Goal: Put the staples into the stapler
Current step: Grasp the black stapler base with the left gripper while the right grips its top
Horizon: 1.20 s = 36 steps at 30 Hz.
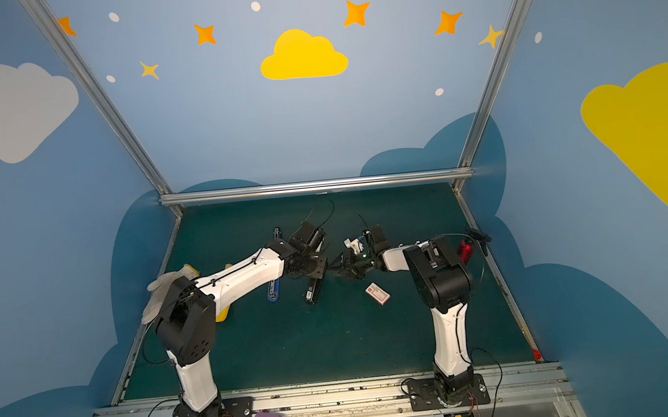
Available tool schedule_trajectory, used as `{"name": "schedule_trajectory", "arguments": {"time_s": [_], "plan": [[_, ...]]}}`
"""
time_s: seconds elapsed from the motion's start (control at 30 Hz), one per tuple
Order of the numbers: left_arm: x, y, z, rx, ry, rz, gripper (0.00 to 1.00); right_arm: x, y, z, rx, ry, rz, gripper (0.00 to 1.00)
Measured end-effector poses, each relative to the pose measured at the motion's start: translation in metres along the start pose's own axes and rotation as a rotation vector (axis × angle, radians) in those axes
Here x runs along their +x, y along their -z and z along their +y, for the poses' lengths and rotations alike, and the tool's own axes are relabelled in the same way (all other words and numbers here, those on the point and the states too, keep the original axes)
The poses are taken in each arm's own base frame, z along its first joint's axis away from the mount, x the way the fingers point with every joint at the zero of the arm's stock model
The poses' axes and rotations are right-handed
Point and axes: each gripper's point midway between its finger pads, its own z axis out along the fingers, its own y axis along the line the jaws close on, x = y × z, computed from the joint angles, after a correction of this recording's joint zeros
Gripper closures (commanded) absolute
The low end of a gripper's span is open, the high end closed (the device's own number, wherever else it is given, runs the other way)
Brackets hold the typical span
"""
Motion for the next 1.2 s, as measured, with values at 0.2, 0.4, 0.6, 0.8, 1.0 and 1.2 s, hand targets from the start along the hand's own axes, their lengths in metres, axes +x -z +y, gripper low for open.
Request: {"name": "schedule_trajectory", "arguments": {"time_s": [0.2,0.4,0.6,0.8,1.0,1.2], "plan": [[0.001,-0.001,0.003,-0.006,0.011,0.003,0.96,-0.002,-0.006,0.003,-0.051,-0.015,0.013,0.62],[0.0,-0.001,0.004,-0.011,0.017,0.002,0.96,-0.004,-0.008,0.009,-0.079,-0.008,0.016,0.64],[0.0,-0.001,0.003,-0.005,0.018,0.004,0.96,-0.008,-0.008,0.017,-0.11,0.009,0.002,0.68],[0.001,-0.001,-0.002,0.014,0.017,0.01,0.96,-0.006,-0.014,0.017,-0.129,0.011,0.018,0.7],[0.002,-0.001,-0.001,0.01,0.021,0.011,0.96,-0.004,-0.018,0.023,-0.149,0.032,0.036,0.94],[0.001,-0.003,0.003,0.012,0.045,0.001,0.96,-0.009,-0.018,0.02,-0.169,0.039,0.041,1.0]]}}
